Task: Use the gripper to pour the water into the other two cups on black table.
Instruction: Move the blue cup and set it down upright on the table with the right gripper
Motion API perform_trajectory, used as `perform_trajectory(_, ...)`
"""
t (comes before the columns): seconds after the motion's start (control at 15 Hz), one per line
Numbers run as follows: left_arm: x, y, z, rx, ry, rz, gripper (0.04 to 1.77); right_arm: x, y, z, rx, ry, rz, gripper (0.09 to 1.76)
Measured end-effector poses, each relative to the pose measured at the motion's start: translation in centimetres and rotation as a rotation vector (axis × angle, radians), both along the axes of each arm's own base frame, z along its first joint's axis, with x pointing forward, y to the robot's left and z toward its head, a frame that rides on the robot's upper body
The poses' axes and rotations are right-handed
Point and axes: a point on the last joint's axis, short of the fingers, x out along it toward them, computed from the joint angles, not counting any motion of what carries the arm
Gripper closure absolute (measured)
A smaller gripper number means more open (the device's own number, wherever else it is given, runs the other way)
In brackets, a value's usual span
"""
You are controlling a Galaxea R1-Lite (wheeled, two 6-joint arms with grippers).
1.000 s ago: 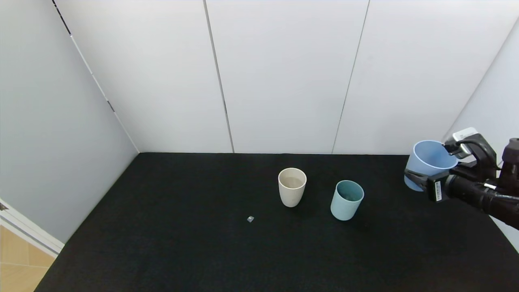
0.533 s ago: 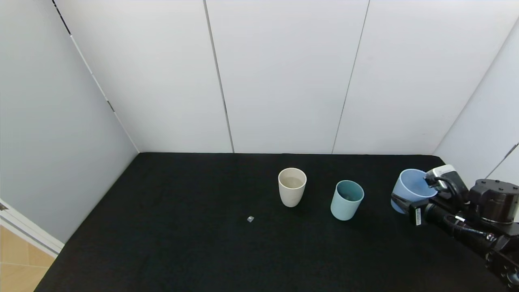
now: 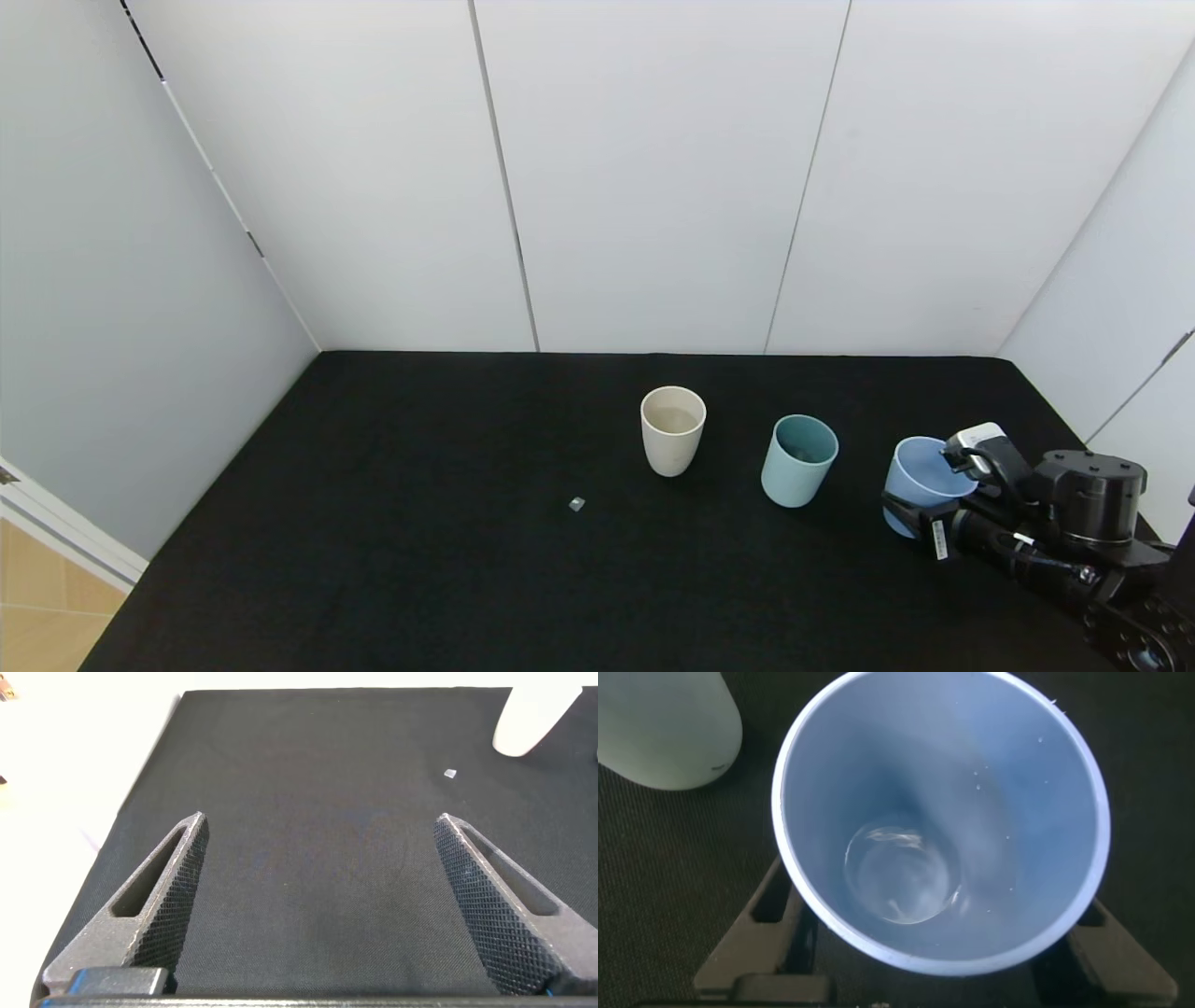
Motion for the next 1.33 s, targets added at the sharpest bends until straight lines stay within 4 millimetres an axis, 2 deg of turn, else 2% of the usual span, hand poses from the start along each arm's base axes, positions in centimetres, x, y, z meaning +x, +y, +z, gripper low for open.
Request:
perform_trajectory(0.33, 0.0, 0.0, 0.0, 0.0, 0.0, 0.0, 0.09, 0.1, 0.0, -0.4, 0.0, 0.015, -0.001, 0.38)
perform_trajectory(0.67, 0.0, 0.0, 0.0, 0.0, 0.0, 0.0, 0.09, 0.2, -0.1, 0.1, 0.021, -0.009, -0.013, 0.27)
perform_trajectory(1.0, 0.0, 0.0, 0.0, 0.0, 0.0, 0.0, 0.09, -0.3, -0.3, 2.2, 0.026, -0.079, -0.019, 0.21)
perform_trajectory(1.33, 0.0, 0.0, 0.0, 0.0, 0.0, 0.0, 0.09, -2.1, -0.5, 6.0, 0.031, -0.18, -0.022, 0.18)
